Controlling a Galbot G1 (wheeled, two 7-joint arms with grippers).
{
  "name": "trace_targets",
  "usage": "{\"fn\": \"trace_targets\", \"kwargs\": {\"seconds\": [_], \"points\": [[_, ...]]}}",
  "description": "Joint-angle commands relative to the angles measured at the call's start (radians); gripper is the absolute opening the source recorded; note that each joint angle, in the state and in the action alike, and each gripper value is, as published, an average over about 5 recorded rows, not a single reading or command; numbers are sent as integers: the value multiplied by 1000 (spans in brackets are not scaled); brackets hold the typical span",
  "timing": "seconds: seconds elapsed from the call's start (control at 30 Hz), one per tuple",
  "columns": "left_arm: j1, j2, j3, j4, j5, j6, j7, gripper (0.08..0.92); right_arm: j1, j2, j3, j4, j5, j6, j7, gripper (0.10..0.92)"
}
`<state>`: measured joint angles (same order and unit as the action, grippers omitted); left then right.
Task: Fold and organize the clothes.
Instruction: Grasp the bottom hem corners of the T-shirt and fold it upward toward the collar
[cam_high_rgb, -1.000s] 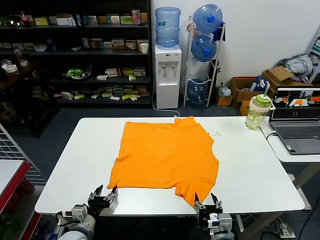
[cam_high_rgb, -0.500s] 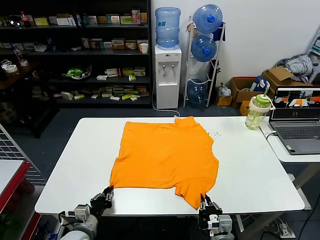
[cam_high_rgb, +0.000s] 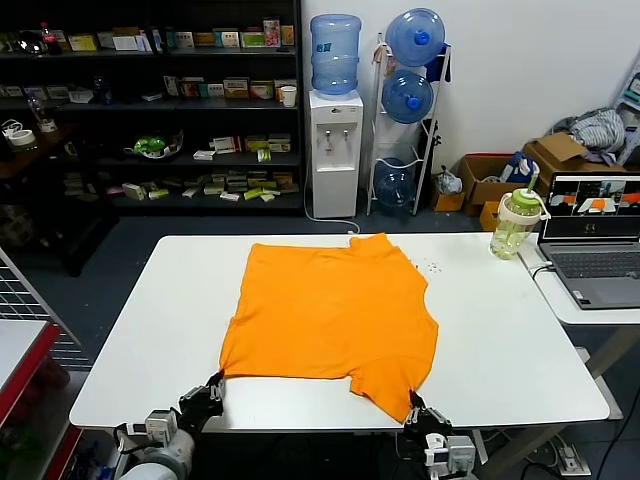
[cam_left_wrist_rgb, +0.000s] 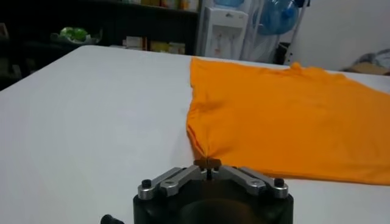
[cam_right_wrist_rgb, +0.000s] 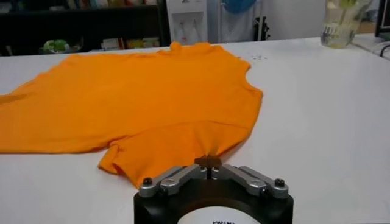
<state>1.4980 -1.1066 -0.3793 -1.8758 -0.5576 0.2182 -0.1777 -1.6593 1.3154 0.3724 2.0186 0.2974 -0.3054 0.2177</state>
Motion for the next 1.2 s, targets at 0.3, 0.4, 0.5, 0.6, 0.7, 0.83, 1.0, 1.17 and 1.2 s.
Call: {"fn": "trace_targets", "kwargs": {"seconds": [0.3,0.4,0.5,0.6,0.7,0.83,1.0,1.17,1.2], "points": [[279,15,-41,-243,-29,-24,-68,90,-233,-53,40,184,42,60,-9,124],[227,16,-46,-229,-21,-56,-54,90,-158,-51,42,177,56,71,1,124],[131,16,-40,-186,-27,-71,-53,90,-32,-52,43,141,101,69,22,124],[12,21,-19,-127,-43,-73,-58,90,100,-62,36,86,149,63,41,124],[-97,33,13,-74,-59,-77,-58,90,212,-79,16,22,191,58,63,124],[-186,52,76,-11,-63,-85,-61,90,320,-93,-16,-63,222,52,85,124],[-259,44,136,68,-40,-91,-73,90,441,-94,-56,-150,251,36,107,124],[-309,29,159,129,-7,-90,-90,90,507,-98,-102,-206,272,29,120,124],[-316,28,162,137,-4,-87,-95,90,518,-98,-112,-218,274,29,121,124]]}}
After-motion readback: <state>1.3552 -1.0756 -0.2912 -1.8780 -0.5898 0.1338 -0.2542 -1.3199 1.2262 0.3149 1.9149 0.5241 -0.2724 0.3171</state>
